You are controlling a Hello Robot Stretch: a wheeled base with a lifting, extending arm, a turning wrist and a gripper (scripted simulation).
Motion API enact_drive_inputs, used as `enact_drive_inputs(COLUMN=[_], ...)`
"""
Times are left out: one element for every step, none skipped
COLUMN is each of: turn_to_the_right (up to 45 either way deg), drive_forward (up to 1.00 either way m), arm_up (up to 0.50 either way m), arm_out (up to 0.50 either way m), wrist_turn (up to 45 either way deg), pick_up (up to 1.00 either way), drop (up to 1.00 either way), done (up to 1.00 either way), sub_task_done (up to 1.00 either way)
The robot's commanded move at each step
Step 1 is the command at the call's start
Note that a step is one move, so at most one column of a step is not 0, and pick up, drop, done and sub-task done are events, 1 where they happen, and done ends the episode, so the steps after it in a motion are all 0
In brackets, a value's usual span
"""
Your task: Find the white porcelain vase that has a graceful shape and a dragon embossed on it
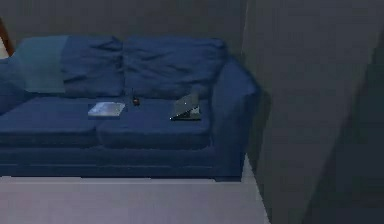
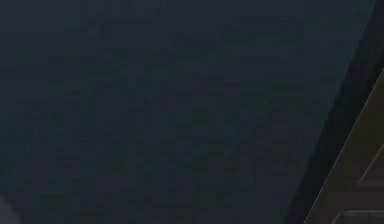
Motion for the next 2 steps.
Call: enact_drive_inputs(turn_to_the_right=[0.0,-33.0], drive_forward=[0.40,0.00], arm_up=[0.00,0.00], arm_out=[0.00,0.00], wrist_turn=[0.0,0.0], pick_up=[0.00,0.00], drop=[0.00,0.00], done=[0.00,0.00], sub_task_done=[0.00,0.00])
